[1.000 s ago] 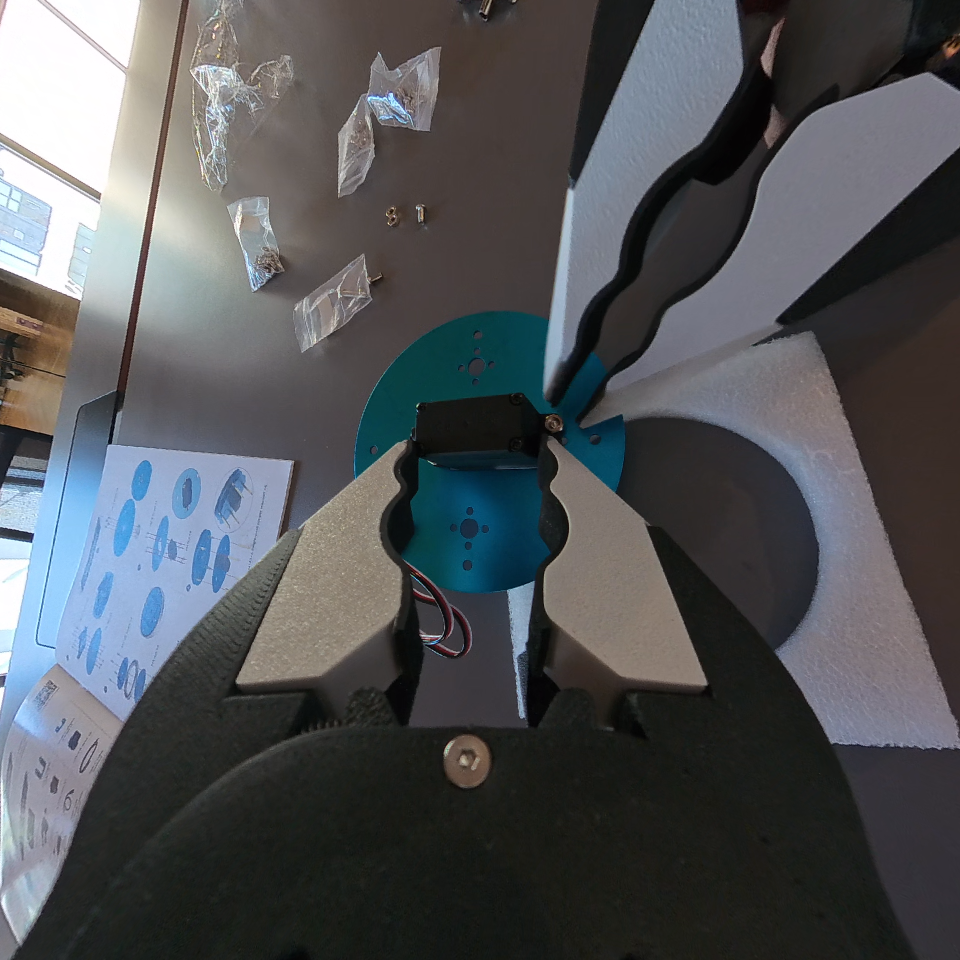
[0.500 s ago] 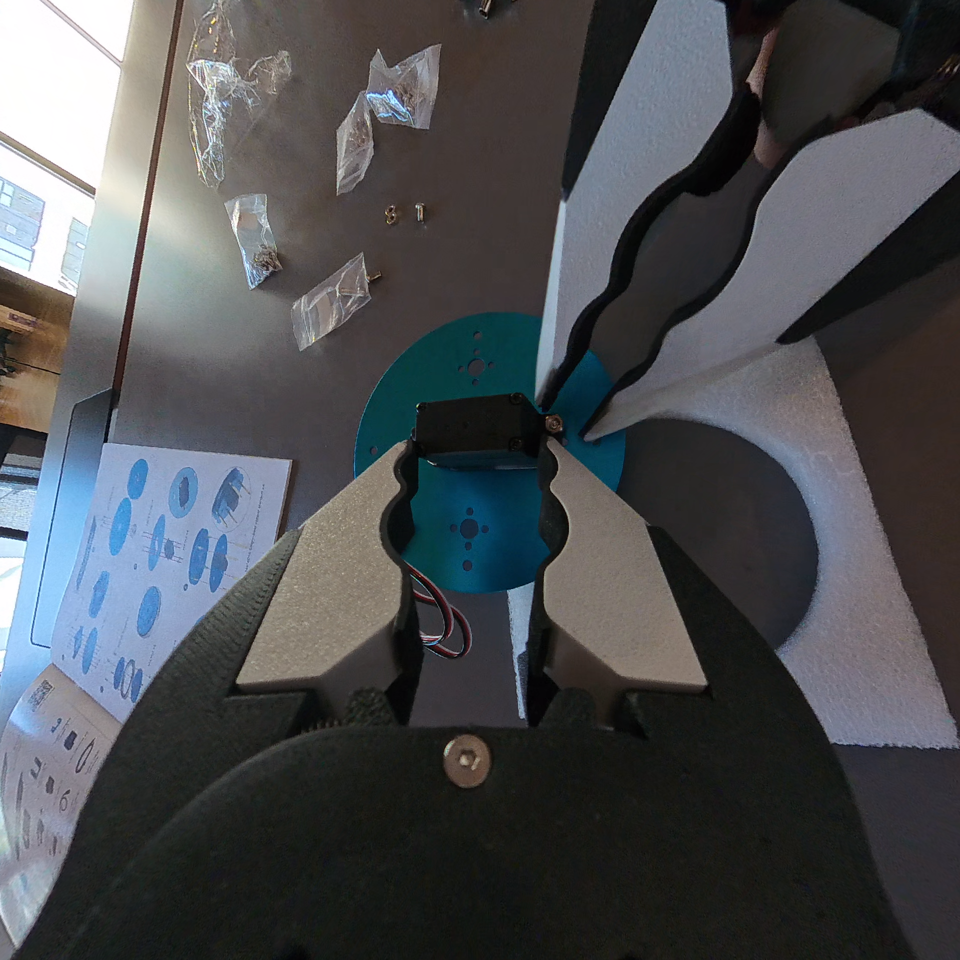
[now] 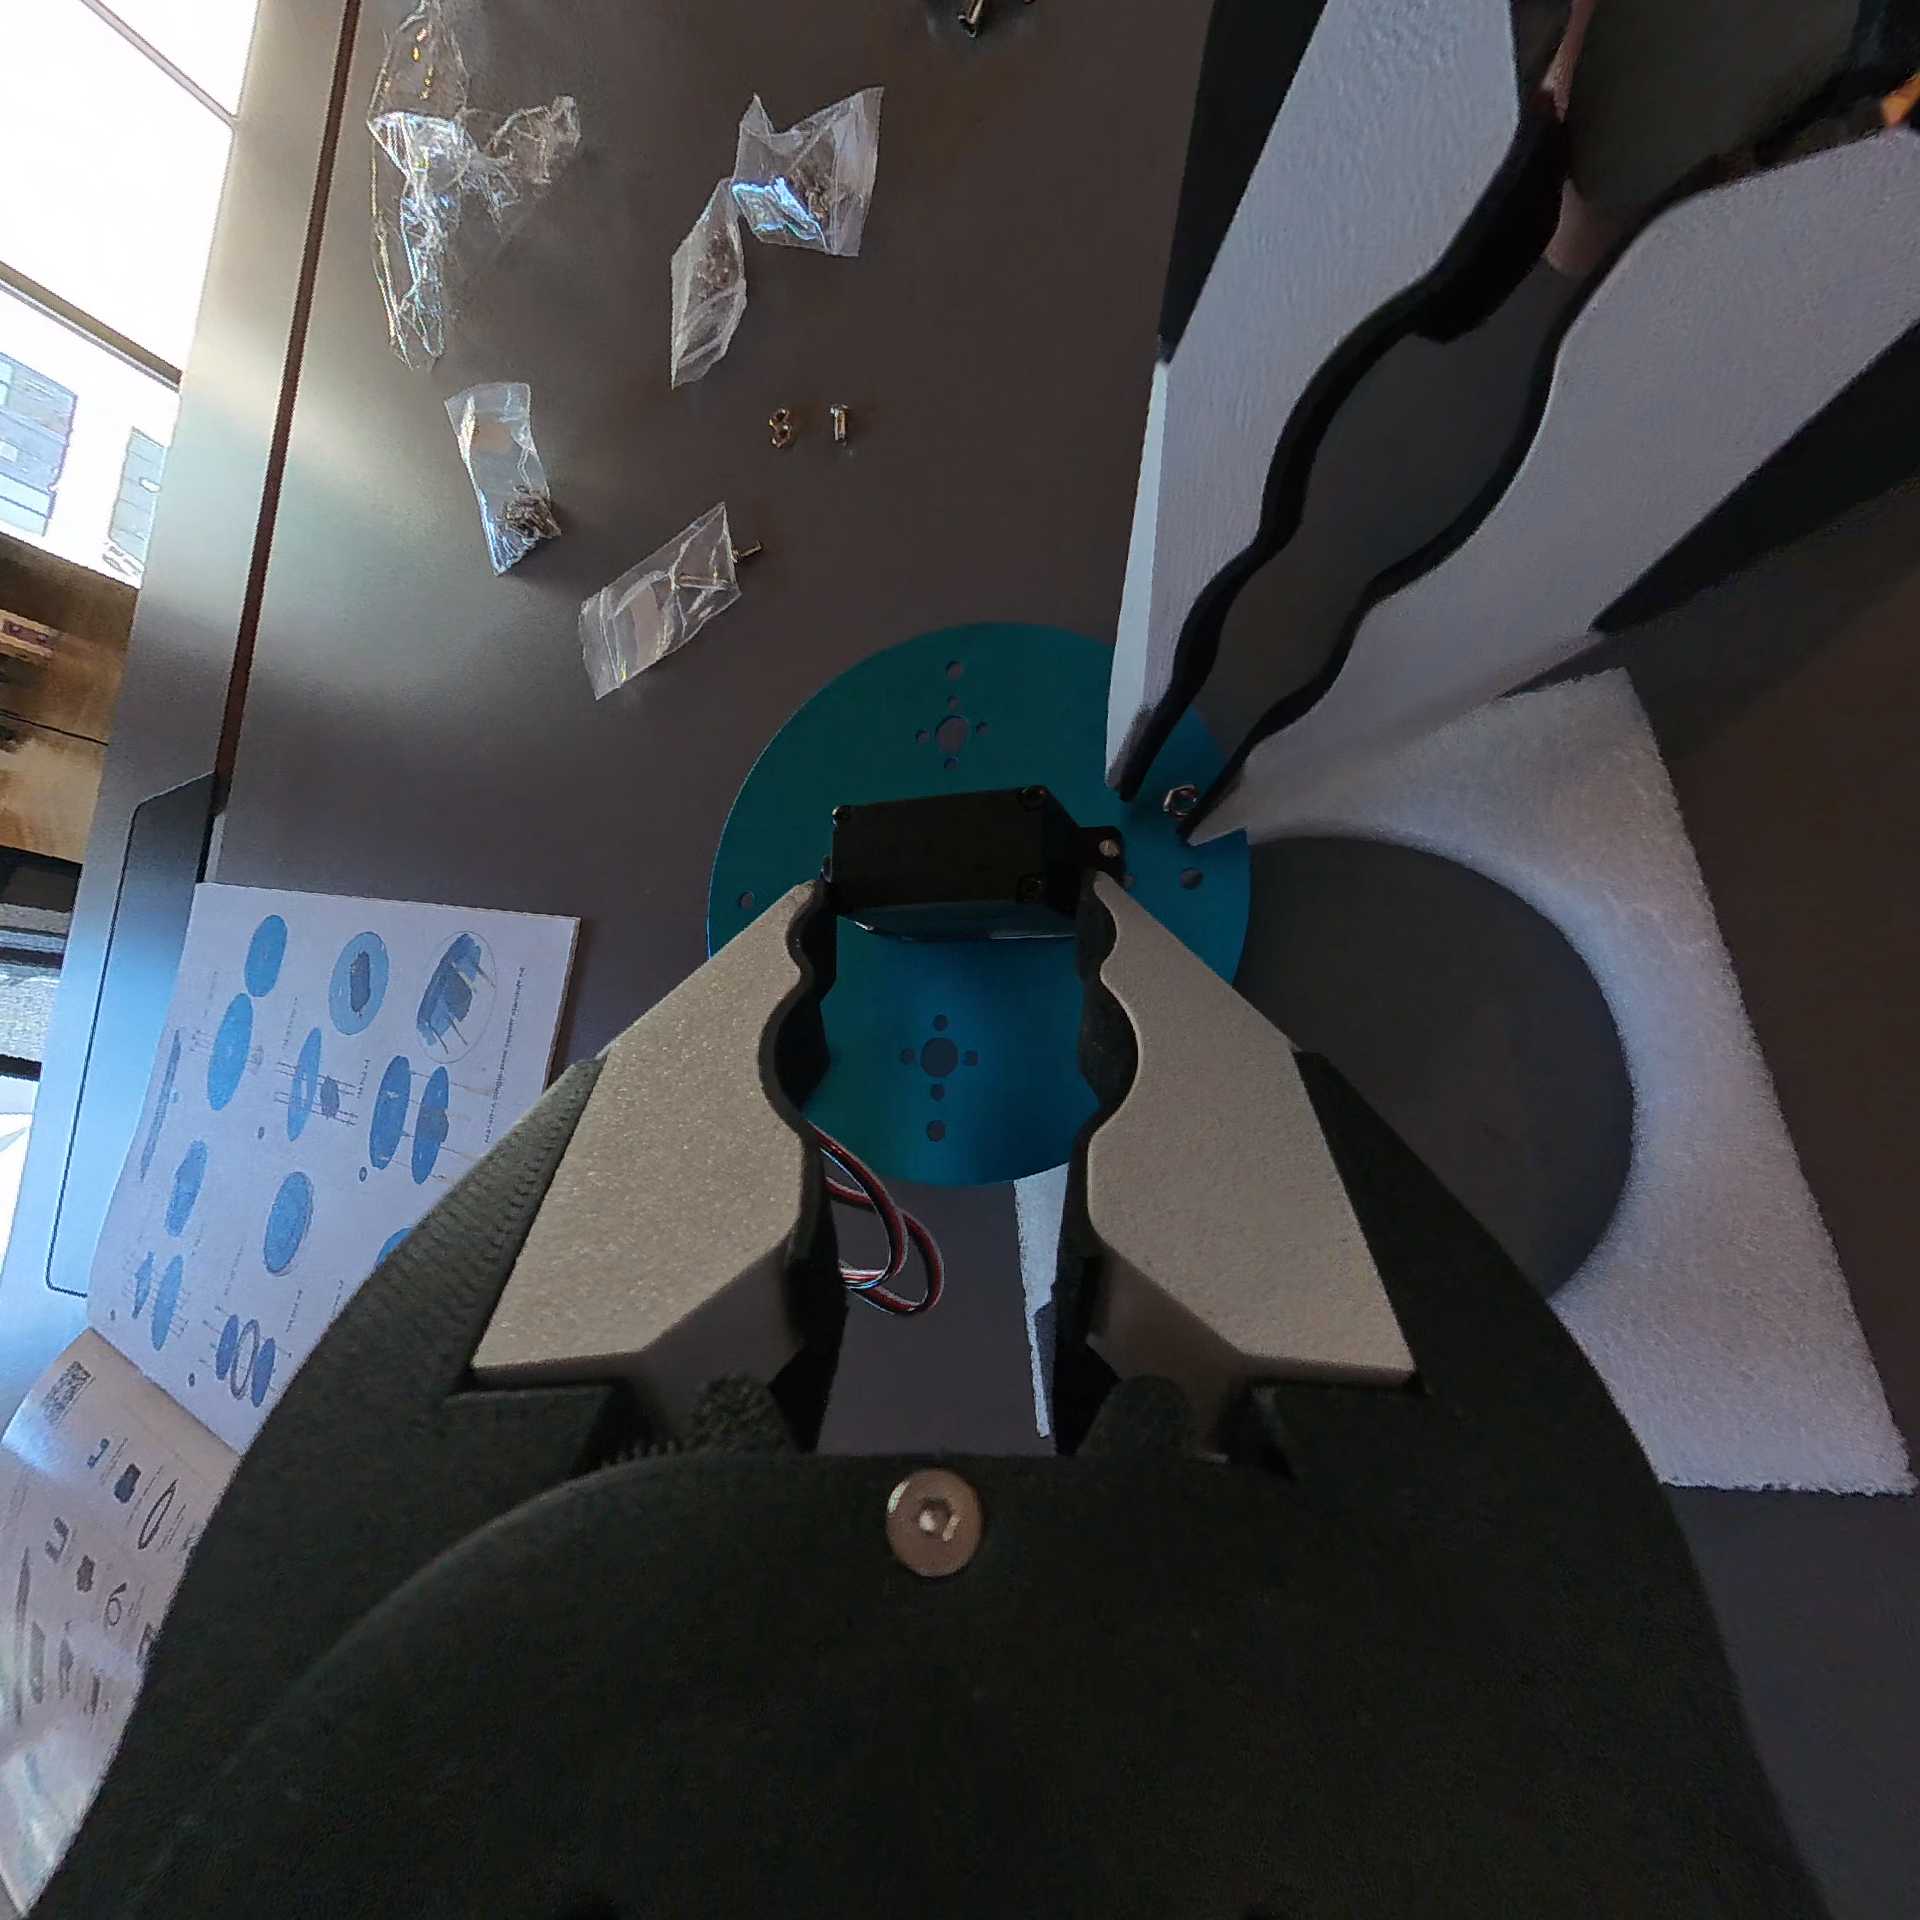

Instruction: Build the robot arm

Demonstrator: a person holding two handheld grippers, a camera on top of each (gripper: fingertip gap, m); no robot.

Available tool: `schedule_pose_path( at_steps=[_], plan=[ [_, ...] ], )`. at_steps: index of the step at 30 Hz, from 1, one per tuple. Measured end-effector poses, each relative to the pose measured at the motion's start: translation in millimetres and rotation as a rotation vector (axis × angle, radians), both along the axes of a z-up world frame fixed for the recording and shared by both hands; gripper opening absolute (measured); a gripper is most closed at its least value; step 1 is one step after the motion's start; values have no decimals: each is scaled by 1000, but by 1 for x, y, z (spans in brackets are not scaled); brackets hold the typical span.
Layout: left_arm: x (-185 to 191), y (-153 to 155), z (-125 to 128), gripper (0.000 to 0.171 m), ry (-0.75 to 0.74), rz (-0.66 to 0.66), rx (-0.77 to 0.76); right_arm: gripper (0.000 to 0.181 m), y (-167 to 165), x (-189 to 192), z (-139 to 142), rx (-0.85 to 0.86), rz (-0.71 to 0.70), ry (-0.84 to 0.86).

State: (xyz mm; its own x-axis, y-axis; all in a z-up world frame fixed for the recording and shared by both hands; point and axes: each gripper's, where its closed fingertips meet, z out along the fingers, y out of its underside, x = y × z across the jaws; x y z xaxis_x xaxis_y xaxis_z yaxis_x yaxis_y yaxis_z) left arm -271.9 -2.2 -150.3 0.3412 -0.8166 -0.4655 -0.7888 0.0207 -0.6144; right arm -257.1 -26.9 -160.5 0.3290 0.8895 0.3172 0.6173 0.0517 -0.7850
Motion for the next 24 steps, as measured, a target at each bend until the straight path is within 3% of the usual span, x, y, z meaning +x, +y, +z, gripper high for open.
schedule_pose_path(
  at_steps=[7,14,20,24],
  plan=[
    [0,0,0,46,-4,0,-5,11,-9,6,3,-208,88,119],
    [0,0,0,46,-7,-1,-9,14,-10,4,-2,-236,218,60],
    [0,0,0,46,-4,1,-9,6,-7,1,-6,-256,221,56],
    [0,0,0,46,-4,0,-10,11,-6,5,-6,-229,225,51]
  ],
)
